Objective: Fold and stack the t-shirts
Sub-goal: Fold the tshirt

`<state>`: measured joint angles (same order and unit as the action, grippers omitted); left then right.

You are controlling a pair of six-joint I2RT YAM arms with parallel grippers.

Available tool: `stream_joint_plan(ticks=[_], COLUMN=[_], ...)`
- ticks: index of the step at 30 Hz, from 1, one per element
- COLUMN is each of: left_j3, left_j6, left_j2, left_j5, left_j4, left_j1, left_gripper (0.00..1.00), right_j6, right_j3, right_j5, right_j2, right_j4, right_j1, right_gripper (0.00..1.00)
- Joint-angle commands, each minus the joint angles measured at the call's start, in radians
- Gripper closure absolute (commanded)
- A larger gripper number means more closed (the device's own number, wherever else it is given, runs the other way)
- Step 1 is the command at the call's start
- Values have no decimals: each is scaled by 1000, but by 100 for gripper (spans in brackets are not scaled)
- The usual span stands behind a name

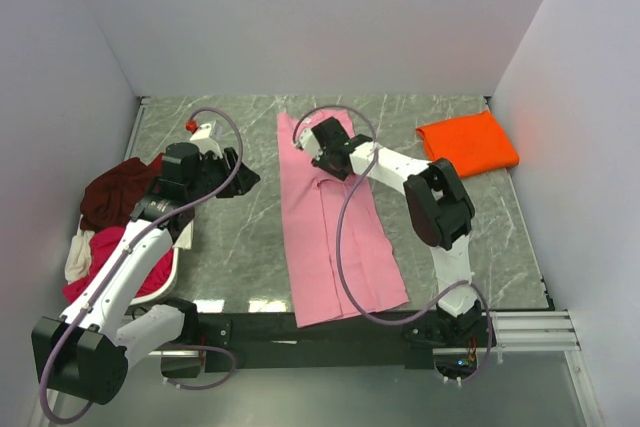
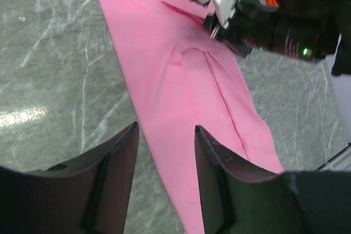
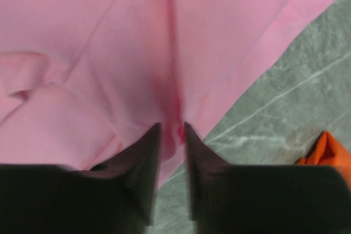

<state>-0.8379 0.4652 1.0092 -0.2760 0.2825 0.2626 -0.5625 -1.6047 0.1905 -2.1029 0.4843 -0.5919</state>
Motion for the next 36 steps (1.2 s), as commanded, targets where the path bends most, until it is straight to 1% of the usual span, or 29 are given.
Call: stream_joint_plan(ticks=[1, 4, 5, 6, 7, 8, 9, 10, 11, 12, 13, 15, 16, 17, 18, 19, 20, 21, 22, 23, 24, 25, 26, 27, 29, 30, 32, 33, 36], left_j3=[2, 0, -1, -3, -7, -7, -1, 12, 17, 20, 17, 19, 20, 22, 20, 23, 26, 25, 14, -7, -80, -126, -180, -292, -386, -489, -606, -712, -884], left_j6=[0, -11, -16, -31, -36, -39, -22, -14, -16, -23, -29, -55, -63, -69, -82, -82, -70, -53, -34, -16, 7, 19, 35, 38, 35, 26, -5, -13, -33], left_j2=[-20, -21, -20, -17, -14, -8, -6, -4, 8, 18, 29, 64, 78, 109, 124, 140, 176, 196, 224, 297, 346, 403, 527, 590, 752, 805, 958, 1004, 1188], left_j5=[-25, -12, -11, -8, -3, 9, 46, 47, 26, -6, -78, -147, -193, -213, -225, -236, -239, -232, -223, -201, -198, -201, -190, -181, -172, -158, -146, -147, -152], left_j4=[-42, -37, -37, -39, -42, -49, -60, -72, -104, -115, -126, -152, -155, -157, -149, -151, -155, -179, -195, -203, -201, -181, -165, -143, -128, -117, -64, -48, 13], left_j1=[-6, -6, -8, -8, -11, -13, -16, -25, -34, -42, -48, -48, -46, -45, -43, -36, -34, -34, -36, -37, -43, -57, -65, -72, -86, -88, -89, -91, -91], left_gripper=[49, 49, 49, 47, 41, 18, 5, 1, 0, 0, 1, 0, 1, 4, 5, 7, 10, 11, 14, 24, 29, 35, 46, 48, 48, 48, 48, 48, 48], right_j6=[-77, -34, -19, -5, 21, 33, 45, 62, 64, 67, 46, -5, -142, -259, -386, -654, -747, -769, -757, -742, -719, -636, -588, -541, -433, -371, -346, -330, -315], right_j3=[49, 40, 38, 31, 17, 9, 2, -10, -12, -6, 21, 73, 127, 153, 179, 224, 250, 279, 337, 368, 400, 463, 491, 511, 535, 539, 529, 523, 487], right_j5=[158, 89, 63, -13, -55, -104, -149, -265, -325, -382, -524, -688, -877, -973, -1021, -1037, -1028, -1011, -995, -984, -981, -973, -964, -947, -932, -909, -908, -913, -928], right_j2=[90, 132, 147, 182, 198, 231, 248, 267, 305, 325, 351, 431, 457, 492, 503, 507, 512, 518, 527, 556, 578, 601, 644, 659, 684, 685, 682, 679, 658], right_j4=[-108, -66, -55, -26, -9, 3, 26, 37, 48, 54, 53, 51, 75, 130, 293, 391, 504, 510, 501, 487, 431, 387, 296, 263, 222, 183, 175, 175, 210], right_j1=[-32, -19, -8, 1, 30, 47, 72, 117, 147, 171, 197, 271, 293, 317, 319, 317, 311, 299, 294, 296, 296, 296, 296, 296, 299, 300, 316, 320, 343], right_gripper=[54, 37, 33, 31, 25, 22, 20, 16, 15, 14, 13, 11, 11, 10, 10, 10, 10, 10, 10, 10, 10, 10, 11, 12, 16, 18, 20, 21, 23])
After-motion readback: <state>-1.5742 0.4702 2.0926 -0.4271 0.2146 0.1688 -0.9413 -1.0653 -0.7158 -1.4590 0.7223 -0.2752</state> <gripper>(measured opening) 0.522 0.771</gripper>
